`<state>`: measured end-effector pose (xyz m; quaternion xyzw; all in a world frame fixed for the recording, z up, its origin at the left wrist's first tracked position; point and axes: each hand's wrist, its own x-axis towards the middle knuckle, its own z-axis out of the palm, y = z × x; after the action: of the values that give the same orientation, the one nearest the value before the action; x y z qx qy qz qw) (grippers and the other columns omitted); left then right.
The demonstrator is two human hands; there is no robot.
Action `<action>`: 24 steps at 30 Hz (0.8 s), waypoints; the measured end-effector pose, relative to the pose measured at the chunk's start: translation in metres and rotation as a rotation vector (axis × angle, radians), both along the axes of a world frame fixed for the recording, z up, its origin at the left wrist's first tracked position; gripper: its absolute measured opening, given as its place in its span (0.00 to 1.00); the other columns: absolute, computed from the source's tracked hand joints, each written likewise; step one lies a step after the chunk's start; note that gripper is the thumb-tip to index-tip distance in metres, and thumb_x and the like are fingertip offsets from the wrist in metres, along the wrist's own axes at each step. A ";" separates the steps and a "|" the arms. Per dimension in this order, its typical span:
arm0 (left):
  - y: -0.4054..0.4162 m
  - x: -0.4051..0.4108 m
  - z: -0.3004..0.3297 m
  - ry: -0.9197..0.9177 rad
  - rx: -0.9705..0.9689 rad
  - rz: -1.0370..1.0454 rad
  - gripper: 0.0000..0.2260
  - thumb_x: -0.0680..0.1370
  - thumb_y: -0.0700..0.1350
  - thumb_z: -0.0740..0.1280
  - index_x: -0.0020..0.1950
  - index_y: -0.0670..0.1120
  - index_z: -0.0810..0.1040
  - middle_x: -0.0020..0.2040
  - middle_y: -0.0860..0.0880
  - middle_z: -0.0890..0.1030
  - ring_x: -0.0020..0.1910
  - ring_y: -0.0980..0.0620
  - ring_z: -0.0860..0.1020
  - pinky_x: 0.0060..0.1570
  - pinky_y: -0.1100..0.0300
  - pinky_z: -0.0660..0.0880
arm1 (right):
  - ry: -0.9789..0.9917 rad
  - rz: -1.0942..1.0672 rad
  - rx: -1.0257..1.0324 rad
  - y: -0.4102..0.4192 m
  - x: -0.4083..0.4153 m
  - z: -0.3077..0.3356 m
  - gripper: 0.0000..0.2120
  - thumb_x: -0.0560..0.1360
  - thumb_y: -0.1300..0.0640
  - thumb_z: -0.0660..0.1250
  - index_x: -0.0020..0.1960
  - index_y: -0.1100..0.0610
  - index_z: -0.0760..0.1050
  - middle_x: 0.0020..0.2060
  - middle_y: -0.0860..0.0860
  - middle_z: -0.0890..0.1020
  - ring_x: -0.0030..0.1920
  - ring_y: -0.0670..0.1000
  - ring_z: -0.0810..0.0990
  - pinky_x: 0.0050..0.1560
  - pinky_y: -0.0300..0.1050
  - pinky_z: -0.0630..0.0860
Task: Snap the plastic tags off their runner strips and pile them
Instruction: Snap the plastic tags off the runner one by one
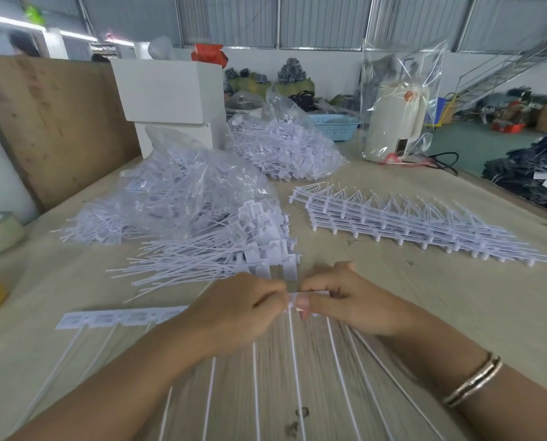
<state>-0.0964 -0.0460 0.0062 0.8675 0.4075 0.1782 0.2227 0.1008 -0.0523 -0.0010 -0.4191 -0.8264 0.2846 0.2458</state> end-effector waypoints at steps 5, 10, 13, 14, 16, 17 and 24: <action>0.004 0.002 -0.002 -0.042 -0.130 0.029 0.20 0.82 0.52 0.55 0.31 0.48 0.68 0.25 0.55 0.68 0.25 0.60 0.66 0.33 0.62 0.62 | -0.058 -0.008 0.213 0.001 -0.001 -0.002 0.10 0.75 0.52 0.67 0.43 0.57 0.82 0.33 0.45 0.72 0.39 0.44 0.73 0.52 0.42 0.57; 0.008 0.004 0.002 -0.273 -0.288 0.037 0.20 0.82 0.46 0.57 0.29 0.52 0.67 0.22 0.58 0.68 0.23 0.64 0.68 0.31 0.69 0.63 | -0.068 -0.051 0.563 0.000 -0.003 0.000 0.11 0.75 0.51 0.66 0.37 0.54 0.81 0.35 0.45 0.78 0.39 0.42 0.74 0.47 0.46 0.57; 0.007 0.005 0.005 -0.382 -0.371 0.008 0.23 0.82 0.44 0.56 0.26 0.53 0.67 0.22 0.57 0.66 0.22 0.62 0.65 0.28 0.72 0.62 | -0.022 -0.070 0.667 0.000 -0.003 0.004 0.13 0.75 0.50 0.64 0.37 0.54 0.82 0.37 0.45 0.81 0.40 0.41 0.75 0.48 0.46 0.57; 0.007 0.004 0.006 -0.418 -0.401 0.012 0.24 0.82 0.43 0.55 0.25 0.52 0.66 0.22 0.57 0.65 0.22 0.61 0.63 0.27 0.71 0.61 | 0.005 -0.093 0.708 0.001 -0.001 0.006 0.12 0.75 0.51 0.64 0.39 0.54 0.83 0.38 0.44 0.81 0.40 0.41 0.75 0.48 0.46 0.57; 0.009 0.001 0.006 -0.457 -0.403 0.044 0.22 0.82 0.43 0.54 0.26 0.50 0.63 0.23 0.56 0.64 0.23 0.59 0.61 0.28 0.68 0.61 | 0.085 -0.149 0.708 0.004 0.007 0.009 0.11 0.74 0.51 0.64 0.40 0.53 0.83 0.38 0.40 0.79 0.41 0.41 0.76 0.48 0.47 0.57; 0.011 -0.001 0.005 -0.438 -0.358 0.065 0.21 0.82 0.43 0.55 0.27 0.50 0.63 0.24 0.56 0.65 0.24 0.59 0.62 0.29 0.66 0.61 | 0.114 -0.163 0.651 0.005 0.013 0.009 0.11 0.74 0.50 0.64 0.40 0.51 0.83 0.38 0.39 0.78 0.41 0.41 0.76 0.49 0.47 0.57; 0.009 -0.005 0.001 -0.078 -0.100 0.100 0.16 0.78 0.40 0.57 0.37 0.59 0.71 0.28 0.56 0.72 0.31 0.56 0.71 0.35 0.58 0.66 | -0.307 -0.246 0.347 0.018 0.029 -0.005 0.08 0.73 0.45 0.68 0.49 0.45 0.81 0.46 0.37 0.75 0.50 0.35 0.69 0.50 0.46 0.53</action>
<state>-0.1012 -0.0368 0.0070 0.8263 0.4497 0.2024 0.2722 0.1294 -0.0340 -0.0059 -0.5064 -0.8331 0.0399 0.2186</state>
